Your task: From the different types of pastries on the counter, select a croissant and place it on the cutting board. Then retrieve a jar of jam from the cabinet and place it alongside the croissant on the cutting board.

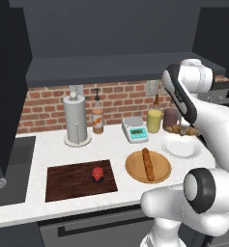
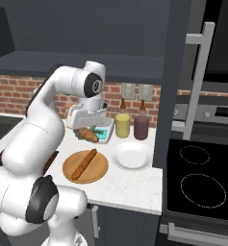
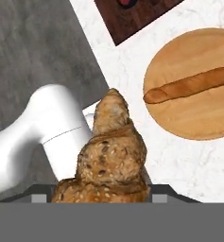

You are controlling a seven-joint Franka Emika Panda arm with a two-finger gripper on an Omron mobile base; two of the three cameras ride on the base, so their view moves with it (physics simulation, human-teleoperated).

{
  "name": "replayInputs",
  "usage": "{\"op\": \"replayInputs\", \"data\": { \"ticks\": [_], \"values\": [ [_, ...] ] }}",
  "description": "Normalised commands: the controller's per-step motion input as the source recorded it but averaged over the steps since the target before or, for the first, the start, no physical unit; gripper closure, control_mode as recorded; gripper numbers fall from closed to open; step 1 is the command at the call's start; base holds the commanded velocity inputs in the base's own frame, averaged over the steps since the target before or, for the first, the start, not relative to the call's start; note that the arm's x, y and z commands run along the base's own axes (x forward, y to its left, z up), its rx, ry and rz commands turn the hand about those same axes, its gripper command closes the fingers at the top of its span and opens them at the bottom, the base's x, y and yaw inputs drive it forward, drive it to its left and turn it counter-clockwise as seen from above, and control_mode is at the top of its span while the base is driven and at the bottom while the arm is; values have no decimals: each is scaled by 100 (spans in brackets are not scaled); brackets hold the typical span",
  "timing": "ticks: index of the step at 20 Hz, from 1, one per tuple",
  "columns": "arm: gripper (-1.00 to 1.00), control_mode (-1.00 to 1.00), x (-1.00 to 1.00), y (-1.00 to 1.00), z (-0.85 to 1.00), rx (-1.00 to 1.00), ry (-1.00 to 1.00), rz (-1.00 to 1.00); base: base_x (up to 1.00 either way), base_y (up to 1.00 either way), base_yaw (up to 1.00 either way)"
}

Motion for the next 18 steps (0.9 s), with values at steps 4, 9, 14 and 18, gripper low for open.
{"op": "replayInputs", "data": {
  "ticks": [4, 9, 14, 18],
  "values": [
    [100, -100, -100, 64, -1, 0, 15, 7, 0, 0, 0],
    [100, -100, -100, 74, -10, 0, 12, 6, 0, 0, 0],
    [100, -100, -100, 77, -4, 0, 10, 7, 0, 0, 0],
    [100, -100, -82, 92, -1, 0, 1, 5, 0, 0, 0]
  ]
}}
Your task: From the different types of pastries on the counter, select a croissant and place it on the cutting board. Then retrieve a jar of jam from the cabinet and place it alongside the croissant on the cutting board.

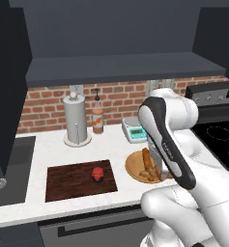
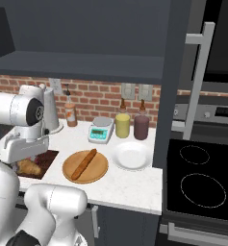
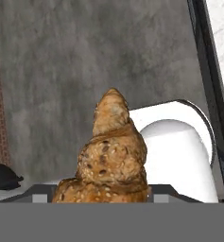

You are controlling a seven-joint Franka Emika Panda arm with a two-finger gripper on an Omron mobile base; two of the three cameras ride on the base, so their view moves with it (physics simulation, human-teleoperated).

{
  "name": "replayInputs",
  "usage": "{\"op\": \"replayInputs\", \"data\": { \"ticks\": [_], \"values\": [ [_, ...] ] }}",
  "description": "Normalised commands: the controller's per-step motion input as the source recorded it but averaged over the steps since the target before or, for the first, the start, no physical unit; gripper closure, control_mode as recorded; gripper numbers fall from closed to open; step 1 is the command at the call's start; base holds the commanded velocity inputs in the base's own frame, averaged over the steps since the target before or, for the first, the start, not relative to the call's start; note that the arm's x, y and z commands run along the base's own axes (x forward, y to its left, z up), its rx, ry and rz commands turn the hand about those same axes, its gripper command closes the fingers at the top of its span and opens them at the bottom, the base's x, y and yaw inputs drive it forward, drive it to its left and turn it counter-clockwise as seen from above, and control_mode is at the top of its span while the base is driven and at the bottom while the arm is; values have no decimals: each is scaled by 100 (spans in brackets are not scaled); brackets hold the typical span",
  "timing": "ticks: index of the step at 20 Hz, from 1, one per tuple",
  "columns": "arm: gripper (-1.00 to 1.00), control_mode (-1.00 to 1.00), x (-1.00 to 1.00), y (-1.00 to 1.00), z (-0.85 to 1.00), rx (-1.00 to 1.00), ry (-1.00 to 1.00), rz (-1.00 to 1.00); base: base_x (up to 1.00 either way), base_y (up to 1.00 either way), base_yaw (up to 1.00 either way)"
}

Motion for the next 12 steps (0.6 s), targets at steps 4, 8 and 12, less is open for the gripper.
{"op": "replayInputs", "data": {
  "ticks": [4, 8, 12],
  "values": [
    [100, -100, -15, 100, 0, 0, -7, -1, 0, 0, 0],
    [100, -100, 11, 100, 0, 0, -4, -9, 0, 0, 0],
    [100, -100, 11, 100, 0, 0, 0, -10, 0, 0, 0]
  ]
}}
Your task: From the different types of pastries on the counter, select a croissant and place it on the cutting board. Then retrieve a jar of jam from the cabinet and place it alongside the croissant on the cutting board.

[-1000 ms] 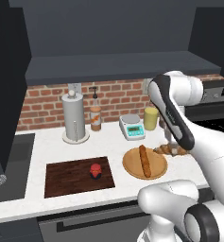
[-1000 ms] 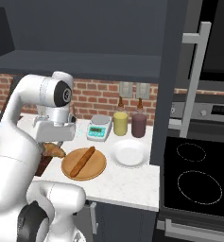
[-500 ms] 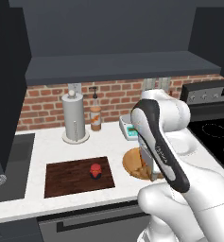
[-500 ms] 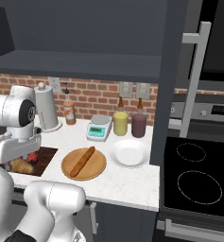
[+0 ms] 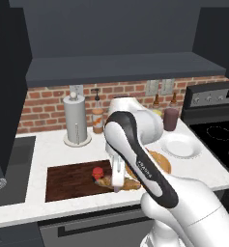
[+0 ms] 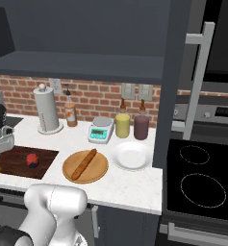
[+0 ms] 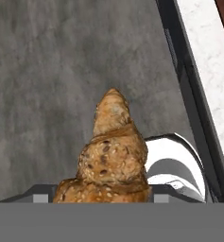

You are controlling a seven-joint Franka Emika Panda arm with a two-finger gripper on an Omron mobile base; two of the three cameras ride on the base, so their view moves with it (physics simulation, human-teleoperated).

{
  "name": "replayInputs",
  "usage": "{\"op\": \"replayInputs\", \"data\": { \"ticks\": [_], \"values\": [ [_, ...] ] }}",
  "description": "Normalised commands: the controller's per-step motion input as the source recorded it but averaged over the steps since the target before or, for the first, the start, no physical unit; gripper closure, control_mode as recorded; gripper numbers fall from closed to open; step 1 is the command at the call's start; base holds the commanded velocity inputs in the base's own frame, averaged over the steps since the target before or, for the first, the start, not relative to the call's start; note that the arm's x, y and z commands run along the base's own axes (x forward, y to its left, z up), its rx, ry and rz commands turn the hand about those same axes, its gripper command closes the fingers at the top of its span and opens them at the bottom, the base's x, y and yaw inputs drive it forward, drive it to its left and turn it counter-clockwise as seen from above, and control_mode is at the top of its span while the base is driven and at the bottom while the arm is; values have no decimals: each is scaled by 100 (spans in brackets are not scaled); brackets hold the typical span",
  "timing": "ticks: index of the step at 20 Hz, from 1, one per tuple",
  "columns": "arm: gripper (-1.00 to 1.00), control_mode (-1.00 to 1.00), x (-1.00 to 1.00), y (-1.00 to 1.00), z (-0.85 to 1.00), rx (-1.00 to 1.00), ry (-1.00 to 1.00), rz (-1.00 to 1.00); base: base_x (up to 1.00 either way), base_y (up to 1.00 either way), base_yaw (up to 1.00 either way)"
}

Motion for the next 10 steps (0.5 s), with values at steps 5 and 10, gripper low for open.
{"op": "replayInputs", "data": {
  "ticks": [5, 10],
  "values": [
    [100, -100, 36, 71, -2, 0, 0, -13, 0, 0, 0],
    [100, -100, 29, 13, -6, 0, 0, -5, 0, 0, 0]
  ]
}}
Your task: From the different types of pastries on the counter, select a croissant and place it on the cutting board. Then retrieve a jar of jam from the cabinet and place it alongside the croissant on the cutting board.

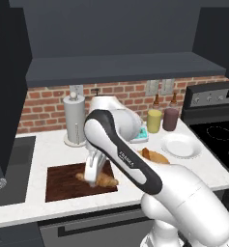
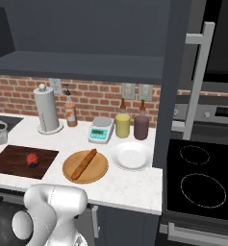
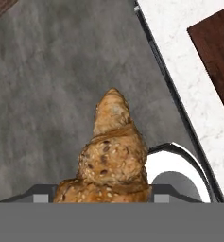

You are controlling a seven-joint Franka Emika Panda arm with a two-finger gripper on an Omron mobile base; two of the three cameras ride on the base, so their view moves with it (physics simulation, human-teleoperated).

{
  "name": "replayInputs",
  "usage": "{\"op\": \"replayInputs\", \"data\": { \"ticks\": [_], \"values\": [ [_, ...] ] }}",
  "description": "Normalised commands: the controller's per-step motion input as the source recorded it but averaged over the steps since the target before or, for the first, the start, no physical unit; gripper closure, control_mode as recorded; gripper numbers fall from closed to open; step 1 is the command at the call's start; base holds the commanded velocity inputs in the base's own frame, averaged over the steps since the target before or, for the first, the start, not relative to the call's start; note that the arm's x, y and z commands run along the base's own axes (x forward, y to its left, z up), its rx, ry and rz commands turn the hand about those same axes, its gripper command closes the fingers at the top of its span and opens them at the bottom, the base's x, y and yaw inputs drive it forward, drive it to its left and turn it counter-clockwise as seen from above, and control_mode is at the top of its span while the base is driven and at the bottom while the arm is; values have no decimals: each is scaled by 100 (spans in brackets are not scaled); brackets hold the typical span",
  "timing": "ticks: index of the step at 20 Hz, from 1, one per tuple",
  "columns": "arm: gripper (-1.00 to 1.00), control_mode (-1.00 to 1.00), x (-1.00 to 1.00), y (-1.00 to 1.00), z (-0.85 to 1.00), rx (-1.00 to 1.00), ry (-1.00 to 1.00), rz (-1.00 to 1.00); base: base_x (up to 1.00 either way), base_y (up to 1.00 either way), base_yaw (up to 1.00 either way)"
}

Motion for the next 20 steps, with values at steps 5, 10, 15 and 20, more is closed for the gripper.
{"op": "replayInputs", "data": {
  "ticks": [5, 10, 15, 20],
  "values": [
    [100, -100, 66, 0, -47, -5, -6, -5, 0, 0, 0],
    [100, -100, 57, 0, -56, -11, -21, -3, 0, 0, 0],
    [100, -100, 16, 3, -34, -4, -25, -2, 0, 0, 0],
    [100, -100, 16, 10, -7, 0, -25, -13, 0, 0, 0]
  ]
}}
